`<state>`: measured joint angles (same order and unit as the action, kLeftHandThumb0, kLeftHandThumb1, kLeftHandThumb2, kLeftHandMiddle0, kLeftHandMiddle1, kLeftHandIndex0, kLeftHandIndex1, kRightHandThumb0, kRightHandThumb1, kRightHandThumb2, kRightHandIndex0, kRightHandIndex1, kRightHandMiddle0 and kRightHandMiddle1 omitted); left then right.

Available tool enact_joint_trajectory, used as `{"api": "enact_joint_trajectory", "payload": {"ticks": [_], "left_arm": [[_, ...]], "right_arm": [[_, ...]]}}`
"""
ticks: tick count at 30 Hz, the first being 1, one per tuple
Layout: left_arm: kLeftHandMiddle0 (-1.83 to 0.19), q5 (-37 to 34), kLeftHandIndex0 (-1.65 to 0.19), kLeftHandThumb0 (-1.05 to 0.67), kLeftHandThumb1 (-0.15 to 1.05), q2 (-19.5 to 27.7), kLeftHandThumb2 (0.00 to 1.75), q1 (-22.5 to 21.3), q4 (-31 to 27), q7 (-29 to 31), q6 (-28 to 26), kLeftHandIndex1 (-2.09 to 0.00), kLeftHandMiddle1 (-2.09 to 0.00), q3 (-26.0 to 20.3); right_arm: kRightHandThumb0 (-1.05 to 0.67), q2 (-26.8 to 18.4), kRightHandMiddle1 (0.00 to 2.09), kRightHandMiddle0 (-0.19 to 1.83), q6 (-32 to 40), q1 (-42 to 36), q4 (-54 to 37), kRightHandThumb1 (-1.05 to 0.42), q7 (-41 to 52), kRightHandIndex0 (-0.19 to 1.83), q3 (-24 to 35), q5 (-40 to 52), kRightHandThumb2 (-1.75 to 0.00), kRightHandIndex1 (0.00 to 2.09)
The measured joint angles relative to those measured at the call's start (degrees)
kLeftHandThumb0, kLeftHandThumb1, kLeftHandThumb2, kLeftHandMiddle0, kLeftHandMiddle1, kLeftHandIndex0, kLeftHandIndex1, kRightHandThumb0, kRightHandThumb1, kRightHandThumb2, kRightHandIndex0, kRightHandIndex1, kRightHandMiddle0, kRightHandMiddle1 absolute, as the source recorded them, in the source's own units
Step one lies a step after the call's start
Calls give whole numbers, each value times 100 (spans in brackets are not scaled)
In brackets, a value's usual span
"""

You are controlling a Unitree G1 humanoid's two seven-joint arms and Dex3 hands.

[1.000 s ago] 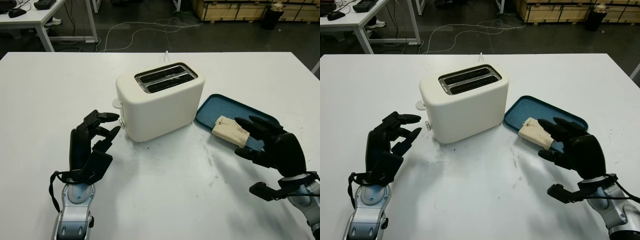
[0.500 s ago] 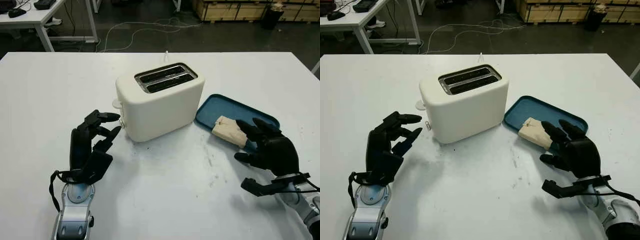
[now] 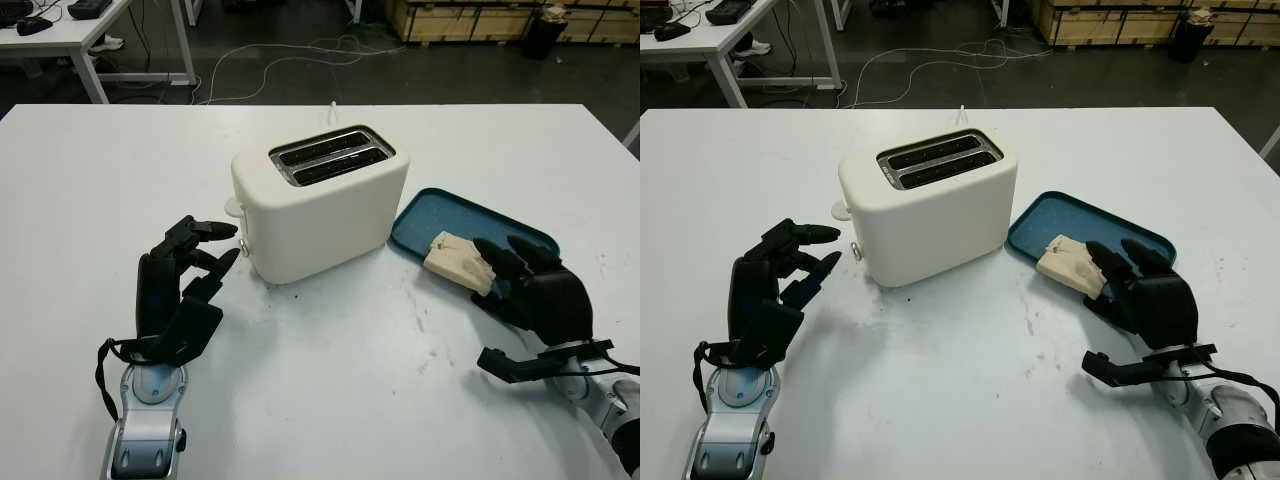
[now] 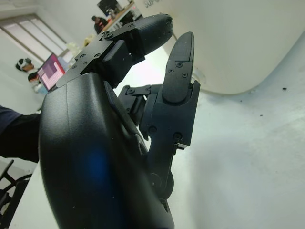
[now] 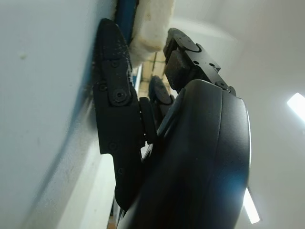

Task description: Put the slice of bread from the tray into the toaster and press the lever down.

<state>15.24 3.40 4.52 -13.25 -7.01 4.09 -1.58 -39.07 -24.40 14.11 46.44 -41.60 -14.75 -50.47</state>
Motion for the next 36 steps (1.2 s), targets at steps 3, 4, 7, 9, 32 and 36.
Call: {"api": "enact_joint_trajectory", "payload": {"ticks": [3,4,7,9,32,36], "left_arm": [[-59,0,-62,-34,92,0,9,-2,-2,1,0,-90,-153,-4],[-59,0,-62,-33,92,0,9,-2,-3,1,0,-91,-153,-7],[-58,3,-62,-34,92,4,8,-2,-9,1,3,-91,-152,-7],[-58,2,-62,-33,92,4,9,-2,-30,1,3,-90,-151,-7],[-59,69,-63,-35,92,3,9,-2,-46,-7,2,-87,-149,9],[-59,84,-63,-36,92,3,9,-2,-46,-7,1,-86,-147,16]], "right_arm": [[-43,-2,4,54,-52,119,160,-92,32,55,-67,64,-3,5],[-42,-3,4,55,-131,148,213,-92,114,56,-69,157,-3,5],[-42,-2,6,61,-360,214,374,-92,305,63,-68,417,-2,7],[-42,-3,6,66,-421,247,458,-92,340,68,-73,493,-4,8],[-43,-86,2,97,-1114,447,988,-92,203,102,-250,900,-8,8],[-45,-86,2,99,-1301,446,1037,-92,290,104,-197,1067,-18,8]]}}
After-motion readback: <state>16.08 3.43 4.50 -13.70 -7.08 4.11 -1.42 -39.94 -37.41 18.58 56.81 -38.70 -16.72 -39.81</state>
